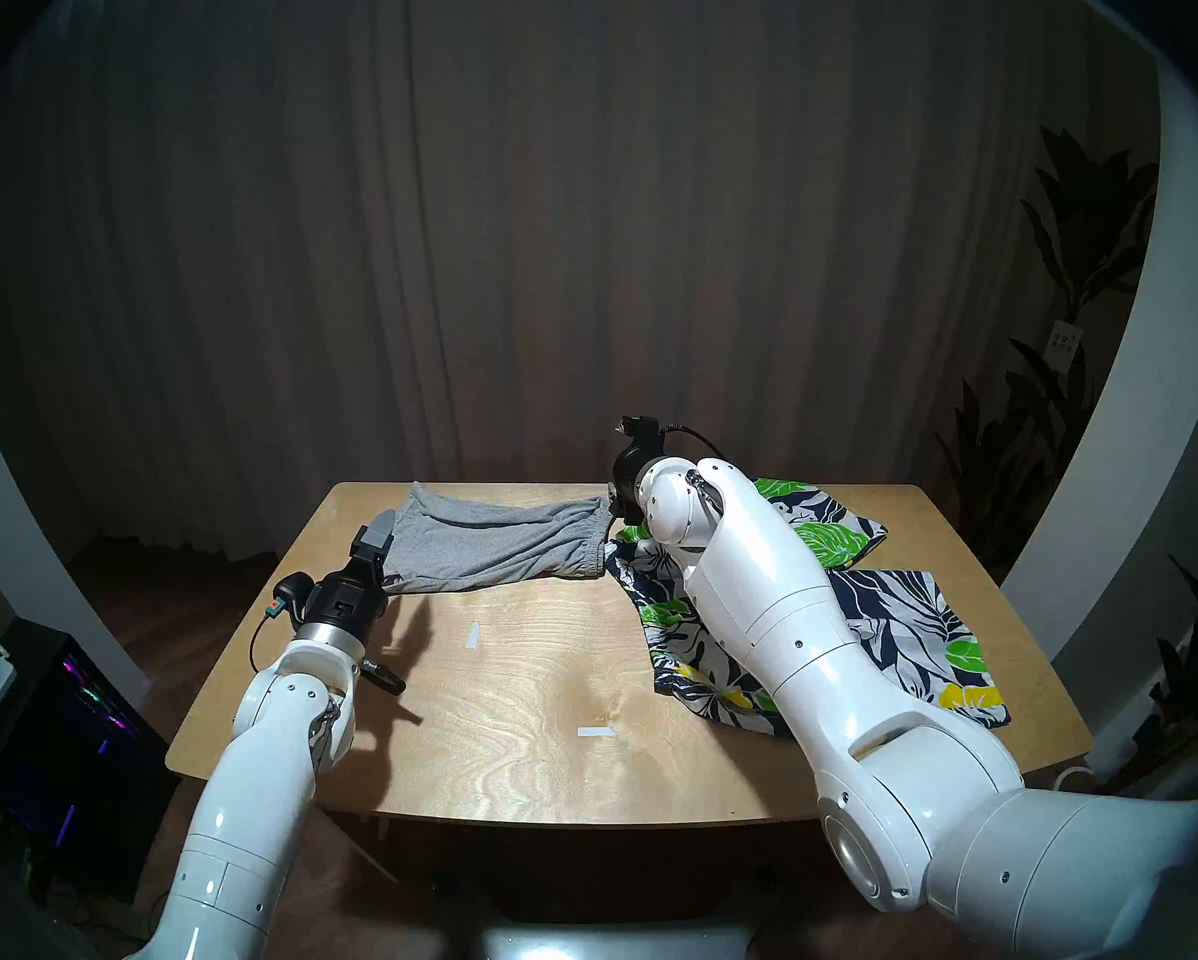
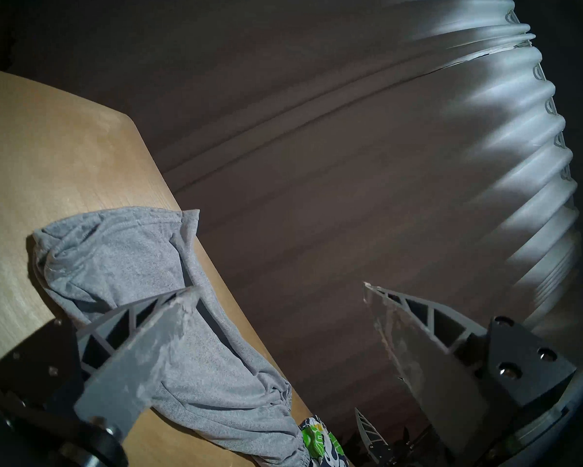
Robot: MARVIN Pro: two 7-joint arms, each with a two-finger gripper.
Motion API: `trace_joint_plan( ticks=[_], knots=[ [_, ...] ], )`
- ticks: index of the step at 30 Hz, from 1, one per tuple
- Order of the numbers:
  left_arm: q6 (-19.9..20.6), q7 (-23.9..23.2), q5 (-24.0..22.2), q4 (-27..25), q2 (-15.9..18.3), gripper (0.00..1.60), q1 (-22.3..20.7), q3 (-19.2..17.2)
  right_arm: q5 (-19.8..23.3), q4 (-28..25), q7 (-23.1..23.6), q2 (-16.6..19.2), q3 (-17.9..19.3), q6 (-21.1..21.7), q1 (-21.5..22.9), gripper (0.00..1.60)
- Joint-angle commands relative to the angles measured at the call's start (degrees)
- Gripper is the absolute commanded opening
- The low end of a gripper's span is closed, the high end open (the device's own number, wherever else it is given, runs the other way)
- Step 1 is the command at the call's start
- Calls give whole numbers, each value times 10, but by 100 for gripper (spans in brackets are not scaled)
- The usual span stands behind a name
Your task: Fold pants twice and stack them
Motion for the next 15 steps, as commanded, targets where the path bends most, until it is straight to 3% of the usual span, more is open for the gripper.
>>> trace_joint_plan(
  ticks=[1,15],
  knots=[
    [-19,29,17,-40,2,160,11,-7,6,-50,3,13,-1,23,-11,160],
    [-28,157,46,-73,1,160,22,-6,29,-147,4,57,-10,79,-61,160]
  ],
)
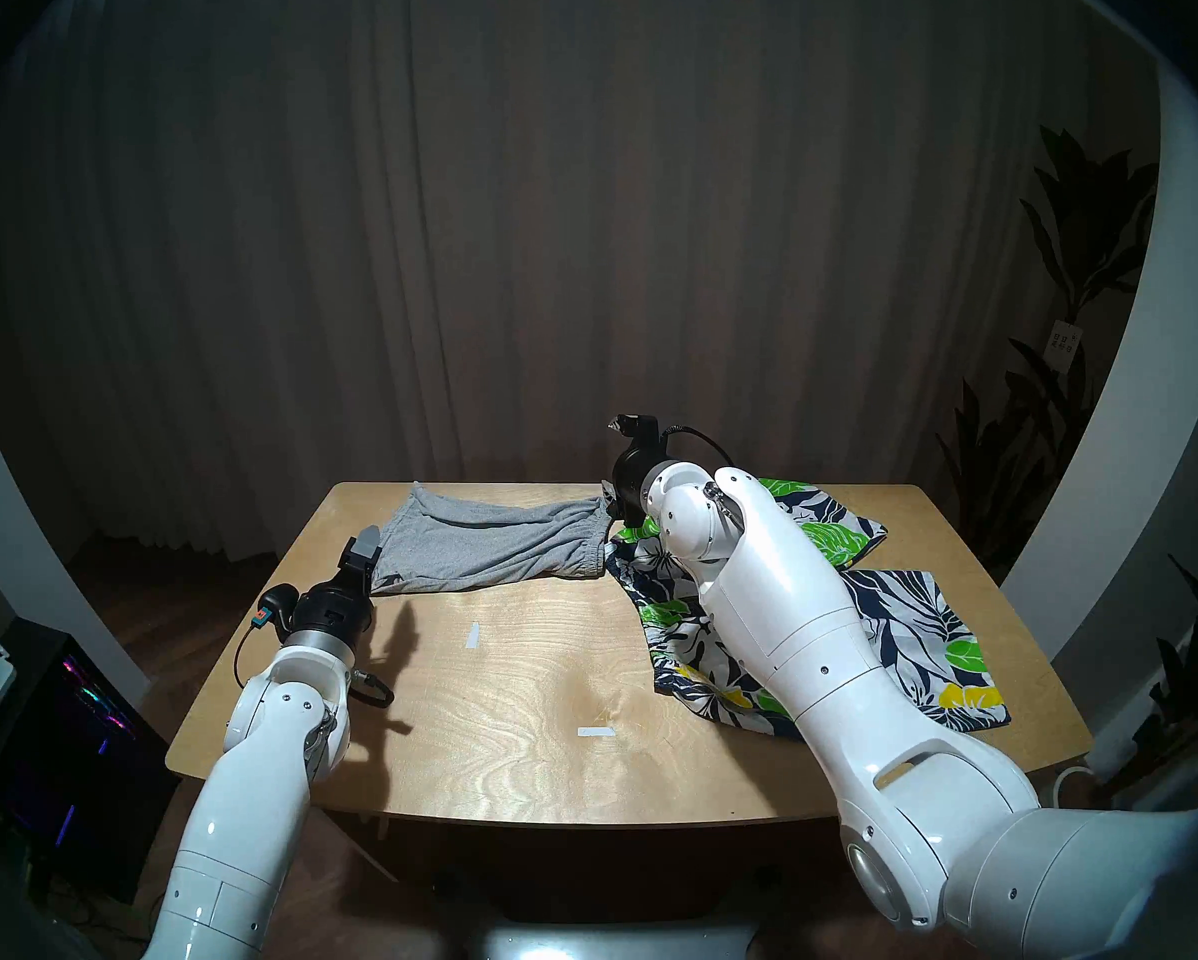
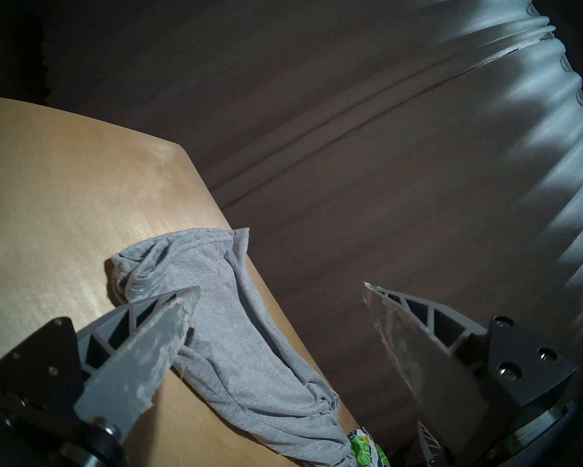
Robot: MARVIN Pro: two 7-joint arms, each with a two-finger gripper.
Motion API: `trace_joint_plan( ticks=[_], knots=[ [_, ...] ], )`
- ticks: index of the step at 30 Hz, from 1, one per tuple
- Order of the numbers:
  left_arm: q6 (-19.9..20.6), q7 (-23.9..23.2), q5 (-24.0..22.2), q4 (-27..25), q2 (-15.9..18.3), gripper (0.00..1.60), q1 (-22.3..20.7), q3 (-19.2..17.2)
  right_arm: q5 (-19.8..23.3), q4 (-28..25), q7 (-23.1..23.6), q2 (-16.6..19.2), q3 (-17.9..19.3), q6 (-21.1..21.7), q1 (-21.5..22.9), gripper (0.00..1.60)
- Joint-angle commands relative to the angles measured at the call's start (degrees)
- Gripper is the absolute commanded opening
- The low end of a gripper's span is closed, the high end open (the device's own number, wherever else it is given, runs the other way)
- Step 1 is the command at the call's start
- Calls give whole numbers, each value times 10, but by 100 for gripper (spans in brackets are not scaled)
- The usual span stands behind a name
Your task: Fold pants twice and stack them
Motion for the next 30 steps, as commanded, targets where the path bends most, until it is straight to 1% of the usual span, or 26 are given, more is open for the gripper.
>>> trace_joint_plan(
  ticks=[1,2,3,4,5,6,7,8,11,12,15,18,19,21,22,26,27,28,30],
  knots=[
    [-2,52,15,-30,2,160,-7,2,12,-66,4,24,2,33,-21,160],
    [-1,62,16,-31,2,160,-8,2,14,-73,4,27,2,38,-24,160],
    [1,85,20,-32,3,160,-10,3,18,-88,3,35,3,47,-33,160],
    [1,85,20,-32,3,160,-10,3,18,-88,3,35,3,47,-33,160],
    [4,97,20,-32,3,160,-12,4,20,-90,4,38,3,52,-35,160],
    [8,122,22,-32,4,160,-17,4,26,-109,4,46,4,63,-46,160],
    [10,133,22,-31,5,160,-20,4,28,-112,4,49,5,67,-48,160],
    [10,133,22,-31,5,160,-20,4,28,-112,4,49,5,67,-48,160],
    [17,171,26,-32,9,160,-30,5,37,-140,2,61,7,83,-65,160],
    [20,177,25,-31,9,160,-33,5,39,-134,3,62,8,87,-63,160],
    [35,219,23,-34,12,160,-45,5,48,-168,0,78,10,105,-86,160],
    [54,254,18,-42,16,160,-55,4,54,-181,-5,93,10,121,-102,160],
    [61,272,18,-47,19,160,-57,3,55,-197,-10,100,11,121,-113,160],
    [76,291,13,-56,22,160,-57,-1,58,-206,-14,108,13,127,-121,160],
    [85,310,13,-62,25,160,-58,-1,61,-218,-19,114,15,128,-128,160],
    [118,356,-7,-80,29,160,-54,-15,70,-244,-33,126,20,134,-143,160],
    [127,362,-16,-81,29,160,-53,-20,72,-246,-36,127,21,136,-143,160],
    [137,378,-25,-84,31,160,-53,-23,74,-256,-43,130,23,135,-149,160],
    [153,369,-62,-83,27,160,-51,-39,80,-268,-55,133,25,133,-155,160]
  ],
)
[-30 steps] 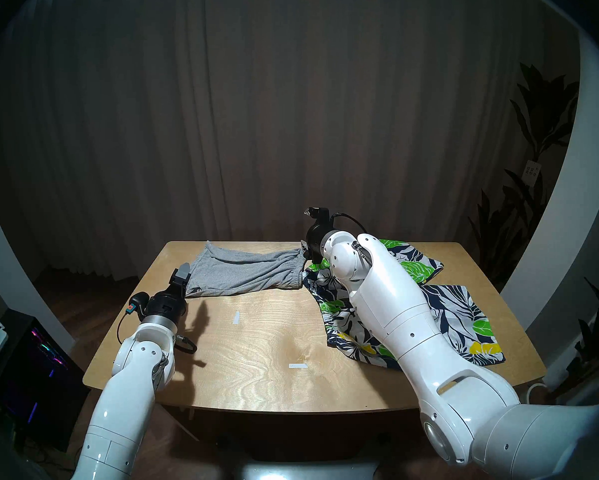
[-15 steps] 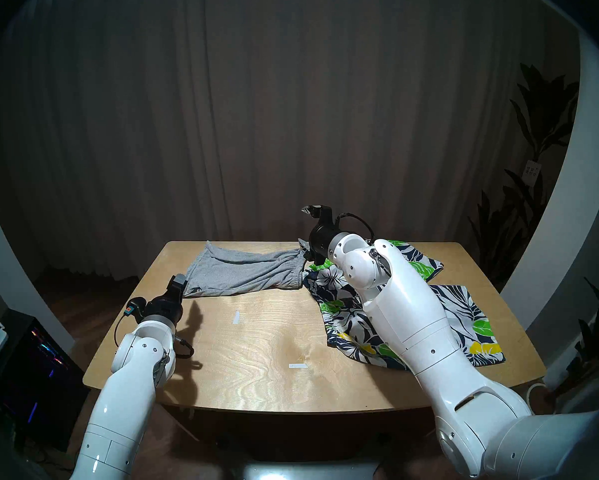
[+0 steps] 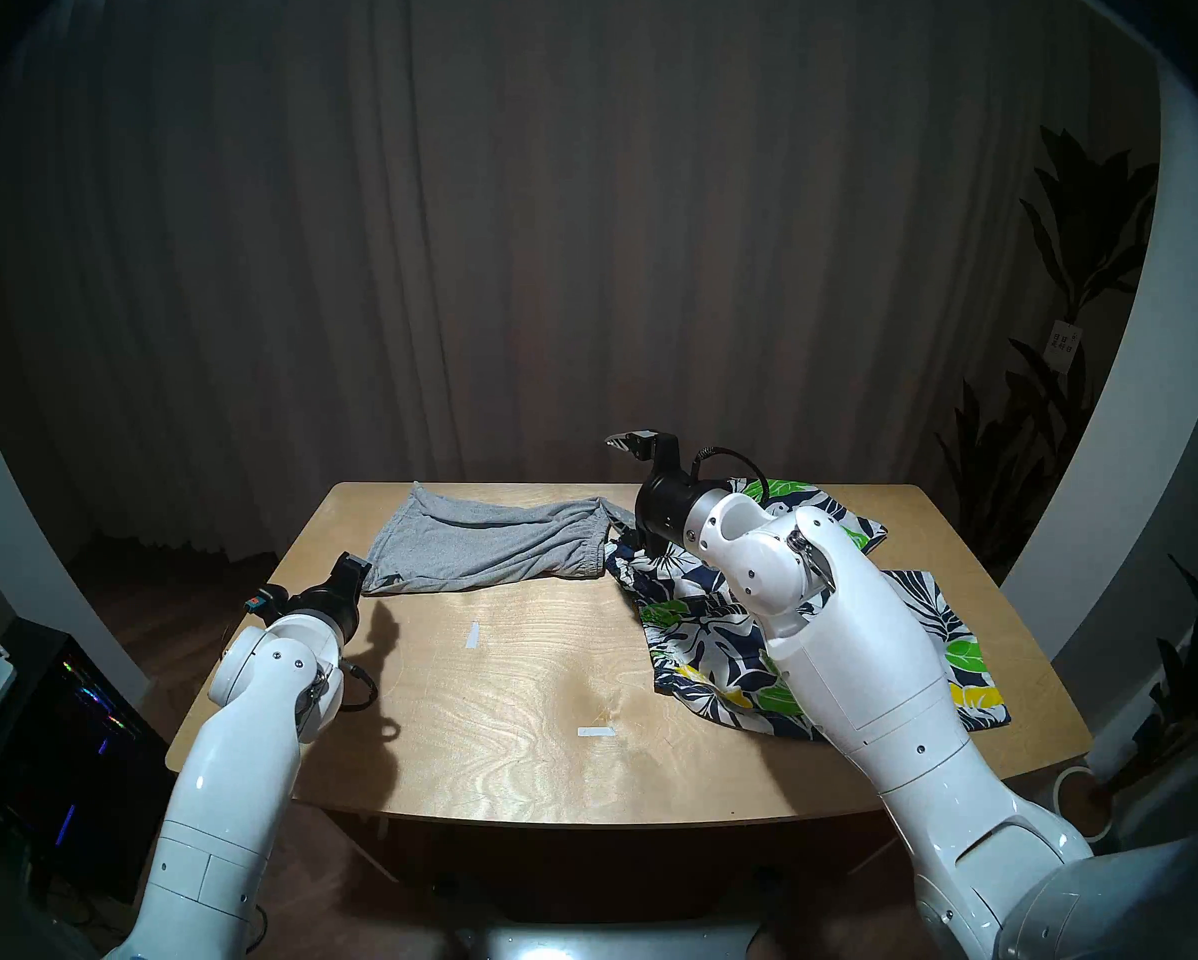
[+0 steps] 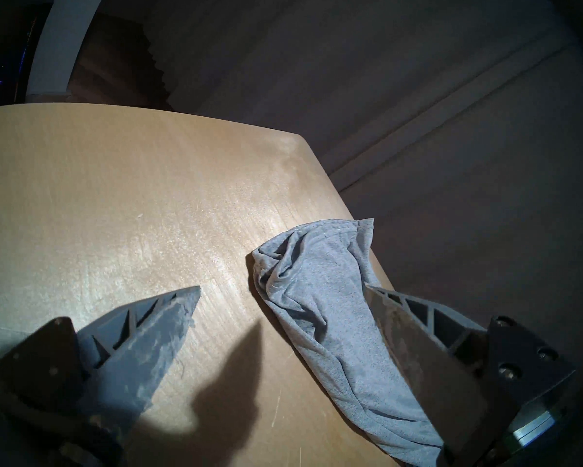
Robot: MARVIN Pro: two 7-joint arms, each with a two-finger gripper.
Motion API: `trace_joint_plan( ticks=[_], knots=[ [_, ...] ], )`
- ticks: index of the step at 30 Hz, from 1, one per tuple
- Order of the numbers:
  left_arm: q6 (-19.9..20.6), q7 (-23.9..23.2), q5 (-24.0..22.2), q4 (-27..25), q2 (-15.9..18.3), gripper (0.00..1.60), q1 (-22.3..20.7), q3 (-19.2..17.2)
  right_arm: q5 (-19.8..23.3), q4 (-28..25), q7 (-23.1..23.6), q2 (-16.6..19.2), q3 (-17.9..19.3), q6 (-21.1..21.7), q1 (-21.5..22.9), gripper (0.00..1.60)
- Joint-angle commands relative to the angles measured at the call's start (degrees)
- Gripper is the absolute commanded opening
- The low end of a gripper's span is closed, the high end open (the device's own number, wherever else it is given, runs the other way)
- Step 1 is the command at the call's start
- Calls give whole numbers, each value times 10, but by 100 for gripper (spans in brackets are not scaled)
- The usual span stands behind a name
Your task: Fold pants twice and stack them
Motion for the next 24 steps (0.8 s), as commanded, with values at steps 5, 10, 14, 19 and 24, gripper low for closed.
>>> trace_joint_plan(
  ticks=[5,10,14,19,24],
  knots=[
    [51,-48,-97,-3,14,160,3,-51,24,-28,-20,4,6,12,-5,160],
    [69,-88,-106,17,25,160,6,-54,16,9,-22,-16,0,3,22,160],
    [77,-129,-95,47,33,160,-6,-42,16,32,-21,-27,-3,2,38,160],
    [76,-180,-91,75,34,160,-14,-41,18,52,-19,-34,-9,6,51,160],
    [74,-226,-82,89,37,160,-15,-43,18,55,-17,-34,-12,5,52,160]
  ],
)
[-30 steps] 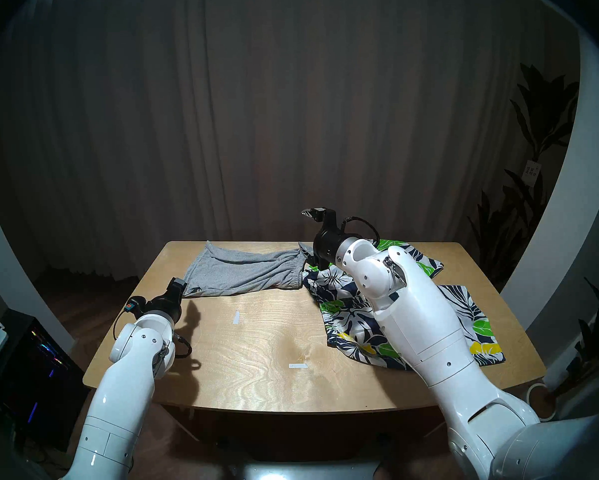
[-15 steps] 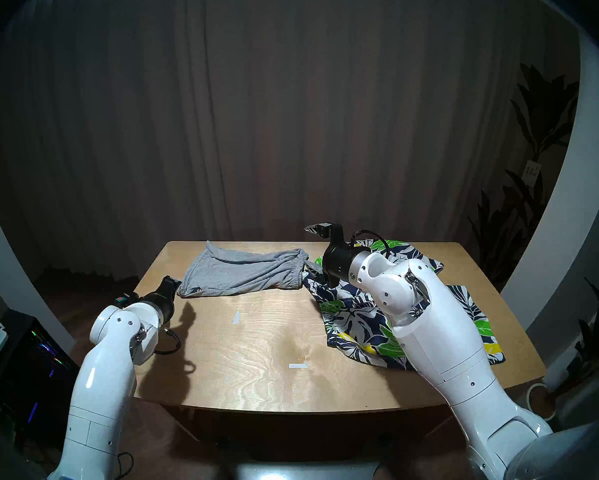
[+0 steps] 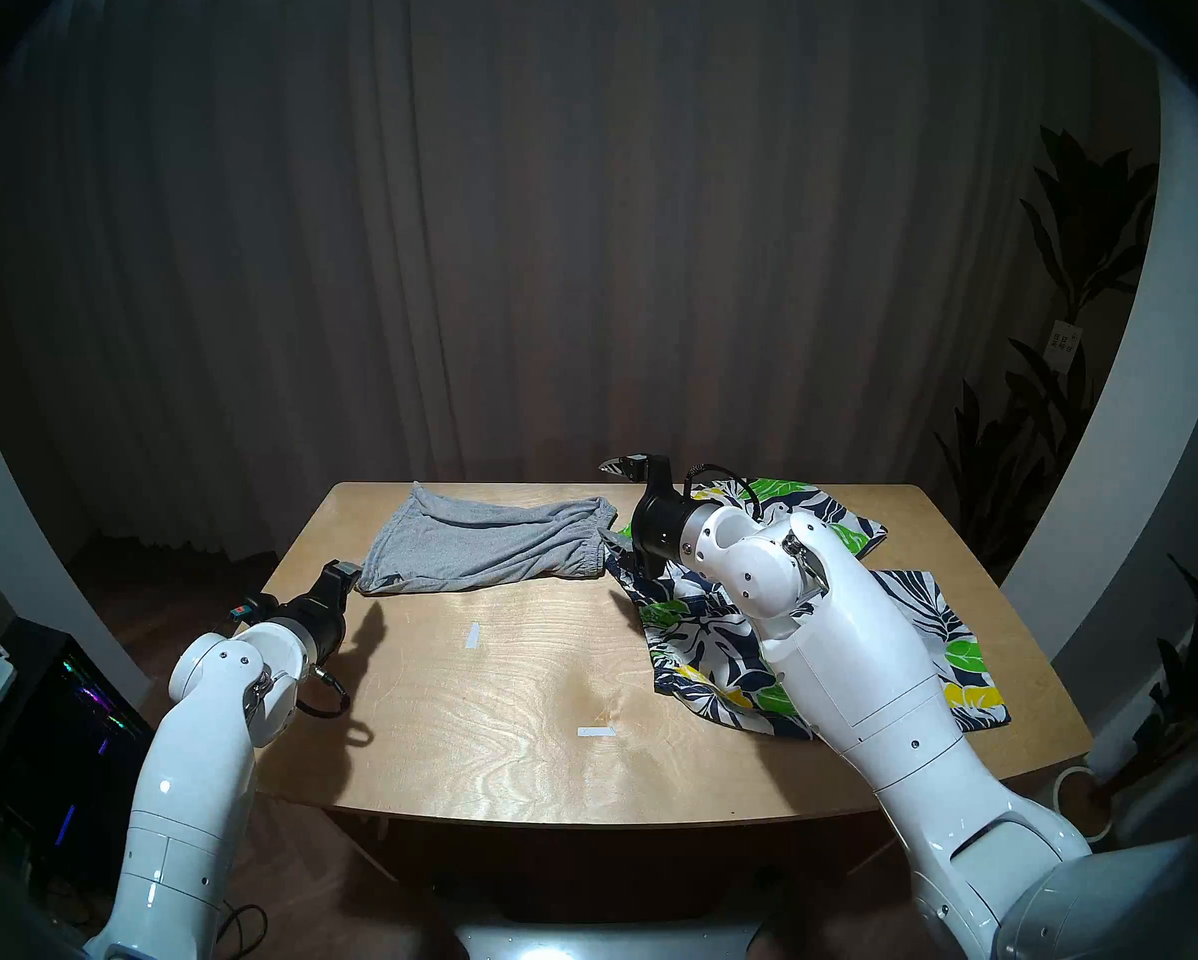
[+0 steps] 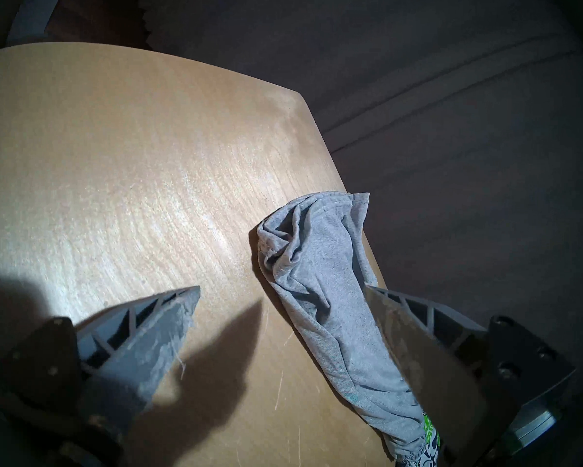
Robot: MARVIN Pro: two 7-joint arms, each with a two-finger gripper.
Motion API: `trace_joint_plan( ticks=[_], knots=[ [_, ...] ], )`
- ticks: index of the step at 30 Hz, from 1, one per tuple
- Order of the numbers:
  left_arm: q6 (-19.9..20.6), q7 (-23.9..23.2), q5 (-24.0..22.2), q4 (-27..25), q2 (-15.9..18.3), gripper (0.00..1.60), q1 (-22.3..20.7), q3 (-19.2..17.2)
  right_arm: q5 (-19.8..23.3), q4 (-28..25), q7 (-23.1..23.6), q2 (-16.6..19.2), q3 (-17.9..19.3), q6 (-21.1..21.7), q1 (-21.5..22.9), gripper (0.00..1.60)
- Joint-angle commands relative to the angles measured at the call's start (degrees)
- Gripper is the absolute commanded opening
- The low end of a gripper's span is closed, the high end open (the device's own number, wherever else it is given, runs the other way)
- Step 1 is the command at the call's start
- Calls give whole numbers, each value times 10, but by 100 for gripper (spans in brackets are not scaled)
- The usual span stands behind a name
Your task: Fold pants twice and stack them
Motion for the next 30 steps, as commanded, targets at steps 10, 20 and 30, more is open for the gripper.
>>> trace_joint_plan(
  ticks=[10,20,30],
  knots=[
    [2,-64,25,38,14,160,-45,15,-7,-20,7,-13,-4,-18,16,160],
    [5,-79,34,90,12,160,-97,43,-16,-8,12,-16,-7,-28,17,160],
    [21,-57,45,106,20,160,-120,63,-30,-5,16,-16,-6,-39,21,160]
  ],
)
